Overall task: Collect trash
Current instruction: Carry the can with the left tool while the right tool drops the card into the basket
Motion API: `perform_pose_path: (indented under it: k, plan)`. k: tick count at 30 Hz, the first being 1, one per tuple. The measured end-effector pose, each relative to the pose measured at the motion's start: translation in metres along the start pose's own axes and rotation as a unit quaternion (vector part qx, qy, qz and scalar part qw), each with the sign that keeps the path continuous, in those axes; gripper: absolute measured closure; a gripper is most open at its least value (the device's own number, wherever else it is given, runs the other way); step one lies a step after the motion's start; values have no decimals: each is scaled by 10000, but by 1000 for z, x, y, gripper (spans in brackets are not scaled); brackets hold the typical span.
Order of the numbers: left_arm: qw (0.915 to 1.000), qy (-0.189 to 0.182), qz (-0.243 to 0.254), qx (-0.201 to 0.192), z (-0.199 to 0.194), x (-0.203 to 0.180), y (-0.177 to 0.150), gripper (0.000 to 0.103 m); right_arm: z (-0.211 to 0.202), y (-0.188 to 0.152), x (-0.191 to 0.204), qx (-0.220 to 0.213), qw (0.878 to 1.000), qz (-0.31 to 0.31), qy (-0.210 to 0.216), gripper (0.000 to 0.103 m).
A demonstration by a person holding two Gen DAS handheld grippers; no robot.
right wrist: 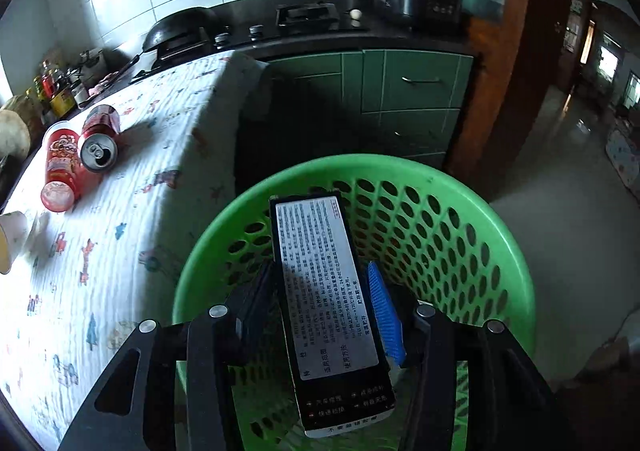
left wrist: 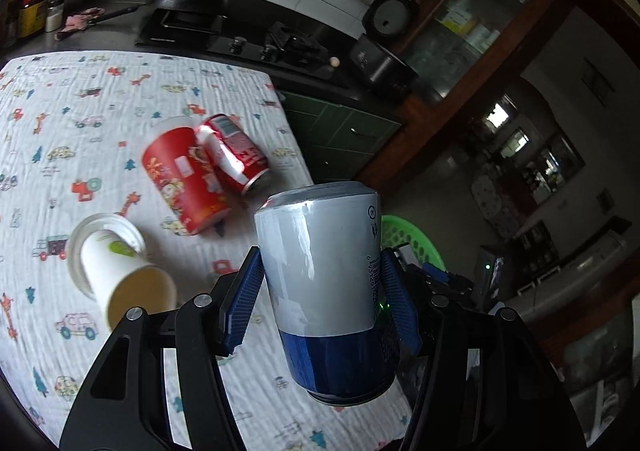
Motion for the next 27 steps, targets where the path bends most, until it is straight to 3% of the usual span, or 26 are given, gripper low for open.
perform_pose_path:
  k: [6, 11, 17, 22, 27]
  plan:
    - [9972, -422, 442, 420, 71, -70, -3, 45, -25, -20, -36, -262, 9991, 314, -113, 47]
    - [9916, -661, 730, 841, 137, -117, -17, 45, -58, -38, -43, -661, 9967, 460, -117, 36]
    - [9849, -503, 1048, 1285, 207, -149, -43, 44, -87, -61, -52, -1002, 9931, 549, -271, 28]
    - [9807, -211, 1237, 1500, 246, -153, -58, 43, -96, -75, -61, -1077, 9906, 797, -260, 21]
    - [9790, -192, 1361, 1508, 251, -154, -66, 41, -100, -84, -62, -1130, 9890, 923, -241, 20]
Point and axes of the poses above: each gripper's, at about its wrist camera, not at the fingertips, and z roughly the way its jaws point, x to its left, y to its top, the point moved 10 cm from there along z, roughly the way its jaws point, and after that the axes turned 3 degrees about z, right-handed, at the moved point
